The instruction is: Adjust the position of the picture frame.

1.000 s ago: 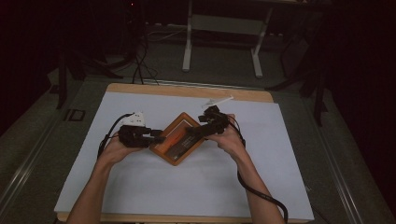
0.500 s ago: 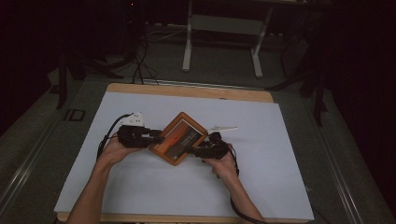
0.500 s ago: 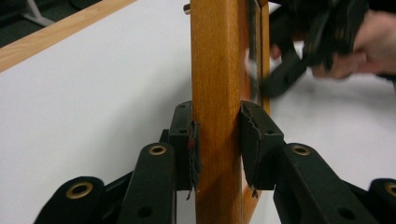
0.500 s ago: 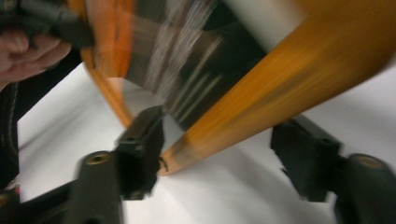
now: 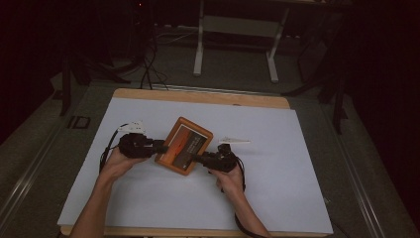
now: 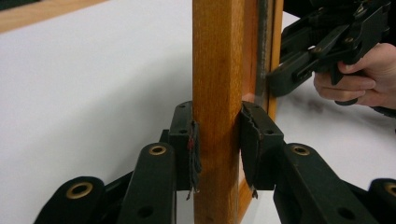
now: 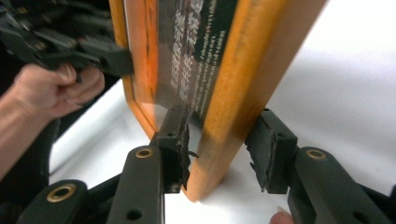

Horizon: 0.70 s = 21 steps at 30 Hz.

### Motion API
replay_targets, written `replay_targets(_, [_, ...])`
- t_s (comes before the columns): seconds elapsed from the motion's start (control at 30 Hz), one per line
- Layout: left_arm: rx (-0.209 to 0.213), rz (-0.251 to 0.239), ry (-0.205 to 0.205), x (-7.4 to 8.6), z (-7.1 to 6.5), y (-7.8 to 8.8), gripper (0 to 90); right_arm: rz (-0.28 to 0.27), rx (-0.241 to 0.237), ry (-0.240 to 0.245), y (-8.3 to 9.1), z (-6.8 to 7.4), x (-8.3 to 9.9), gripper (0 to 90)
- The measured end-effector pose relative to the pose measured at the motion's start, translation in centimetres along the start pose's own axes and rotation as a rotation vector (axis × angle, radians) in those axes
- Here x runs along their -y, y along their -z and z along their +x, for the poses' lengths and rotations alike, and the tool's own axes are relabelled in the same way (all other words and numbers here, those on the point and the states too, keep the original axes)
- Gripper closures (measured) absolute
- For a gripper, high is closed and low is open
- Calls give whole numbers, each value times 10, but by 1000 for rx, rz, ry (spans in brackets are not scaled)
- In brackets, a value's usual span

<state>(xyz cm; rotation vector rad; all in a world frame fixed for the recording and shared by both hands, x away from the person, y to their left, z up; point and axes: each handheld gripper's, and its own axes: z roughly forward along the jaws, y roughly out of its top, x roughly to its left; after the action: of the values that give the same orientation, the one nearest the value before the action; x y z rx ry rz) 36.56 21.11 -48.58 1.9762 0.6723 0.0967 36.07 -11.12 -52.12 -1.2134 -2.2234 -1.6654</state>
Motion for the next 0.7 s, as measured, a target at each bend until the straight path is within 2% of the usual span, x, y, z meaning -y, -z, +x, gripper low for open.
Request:
replay_targets(0.13, [-1, 4, 13, 4, 0, -4, 690, -22, 7, 2, 2, 2, -4, 608])
replay_targets(0.2, [27, -34, 59, 9, 2, -8, 690, -27, 23, 15, 7, 3, -8, 618])
replay_targets(0.27, [38, -72, 84, 12, 0, -13, 690, -33, 29, 16, 13, 2, -11, 624])
replay_targets(0.53, [28, -123, 129, 11, -20, -37, 689, -31, 65, 15, 39, -5, -16, 614])
replay_targets(0.63, [34, -134, 139, 13, -21, -41, 689, -21, 73, 17, 45, -7, -16, 614])
replay_targets(0.67, [28, -146, 174, 21, -29, -52, 688, -6, 100, 30, 49, -8, -16, 612])
replay_targets(0.7, [23, -148, 182, 22, -32, -55, 688, -1, 104, 31, 51, -9, -16, 611])
